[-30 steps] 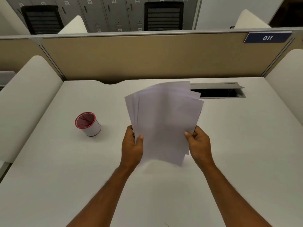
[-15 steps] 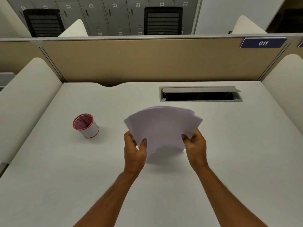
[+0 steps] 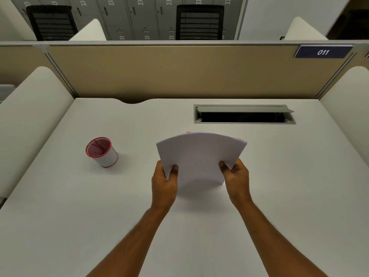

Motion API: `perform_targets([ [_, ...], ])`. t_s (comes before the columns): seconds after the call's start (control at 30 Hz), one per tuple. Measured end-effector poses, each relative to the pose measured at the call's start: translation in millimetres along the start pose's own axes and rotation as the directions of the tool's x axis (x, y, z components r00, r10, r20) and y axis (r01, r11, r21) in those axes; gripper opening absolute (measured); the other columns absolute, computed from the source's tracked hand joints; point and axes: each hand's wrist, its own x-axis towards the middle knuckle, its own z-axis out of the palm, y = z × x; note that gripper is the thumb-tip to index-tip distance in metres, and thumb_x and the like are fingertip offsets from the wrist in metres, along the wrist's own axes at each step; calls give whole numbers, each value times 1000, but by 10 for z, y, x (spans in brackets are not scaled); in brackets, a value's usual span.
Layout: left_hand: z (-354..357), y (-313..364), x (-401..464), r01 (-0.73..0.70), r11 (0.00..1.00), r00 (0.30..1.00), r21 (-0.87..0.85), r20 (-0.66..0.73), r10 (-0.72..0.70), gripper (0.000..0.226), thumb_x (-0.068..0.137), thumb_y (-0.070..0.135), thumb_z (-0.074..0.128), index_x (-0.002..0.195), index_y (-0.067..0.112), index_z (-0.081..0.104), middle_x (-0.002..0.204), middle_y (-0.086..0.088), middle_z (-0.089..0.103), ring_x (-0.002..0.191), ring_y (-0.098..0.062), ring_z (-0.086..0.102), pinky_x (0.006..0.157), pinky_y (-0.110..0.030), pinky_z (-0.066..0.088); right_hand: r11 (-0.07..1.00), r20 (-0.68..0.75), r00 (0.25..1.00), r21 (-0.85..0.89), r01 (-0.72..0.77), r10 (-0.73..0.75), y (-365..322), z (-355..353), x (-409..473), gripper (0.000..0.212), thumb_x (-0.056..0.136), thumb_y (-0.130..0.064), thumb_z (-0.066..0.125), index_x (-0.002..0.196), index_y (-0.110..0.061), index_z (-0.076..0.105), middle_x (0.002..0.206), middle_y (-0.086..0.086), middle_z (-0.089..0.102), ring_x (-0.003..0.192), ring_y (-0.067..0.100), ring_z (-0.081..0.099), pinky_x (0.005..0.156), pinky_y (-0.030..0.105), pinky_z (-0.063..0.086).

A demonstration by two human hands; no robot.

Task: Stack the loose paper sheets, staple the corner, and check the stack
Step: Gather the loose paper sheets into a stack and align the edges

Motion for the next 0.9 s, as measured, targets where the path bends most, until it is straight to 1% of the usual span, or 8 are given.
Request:
perform_targets([
  [0.13,14,-66,-30,55,999,998,-2,27,-55,32,98,18,57,128,25,52,111,14,64,102,-5,63,74,-6,53,996,31,997,-48,-72,73,129,1,-16,28,94,-12,62,122,-13,64,103,-5,71,96,7,66,82,22,54],
  [0.27,6,-83,-18,66,998,998,3,20,-66,37,97,20,57,134,19,51,112,13,65,104,-8,64,73,-6,52,997,30,998,-54,-58,60,133,-18,-11,30,94,-12,62,124,-15,63,104,-7,70,97,6,65,74,10,54],
  [0.43,-1,11,2,28,1000,999,-3,15,-28,40,94,18,62,132,19,51,114,7,65,105,-9,64,88,-27,58,996,29,997,-56,-71,73,147,-22,-2,27,95,-12,61,121,-16,63,102,-6,70,96,8,66,78,15,53],
  [0.53,-63,197,84,-129,990,992,-59,-23,127,45,91,16,68,130,23,46,121,-4,64,108,-19,65,89,-33,60,996,36,997,-57,-65,67,156,-50,7,27,95,-11,61,120,-17,64,103,-9,70,97,7,66,75,12,54],
  [0.63,-141,412,210,-339,939,940,-62,8,340,60,87,14,68,135,35,39,125,-19,60,111,-29,64,91,-32,57,997,45,997,-60,-55,58,168,-70,23,29,94,-11,61,123,-13,63,107,-3,71,99,8,66,79,13,53],
  [0.7,-166,519,280,-459,888,888,34,29,458,56,87,10,67,135,28,44,122,-16,61,108,-23,64,91,-29,57,996,43,997,-63,-58,60,179,-74,32,32,94,-11,62,126,-10,62,110,2,70,100,14,66,83,15,52],
  [0.8,-179,585,336,-570,805,820,164,52,570,33,90,10,64,122,15,59,116,-2,65,107,-7,62,88,-37,59,996,45,997,-60,-67,70,180,-69,41,33,94,-11,61,127,-10,61,110,3,70,101,17,65,91,27,52],
  [0.9,-196,594,366,-568,806,820,163,38,571,33,90,9,64,123,14,59,115,-6,68,107,-15,65,86,-39,59,995,46,997,-79,-61,65,172,-73,61,33,95,-12,61,128,-9,61,114,5,70,103,21,65,94,31,52],
])
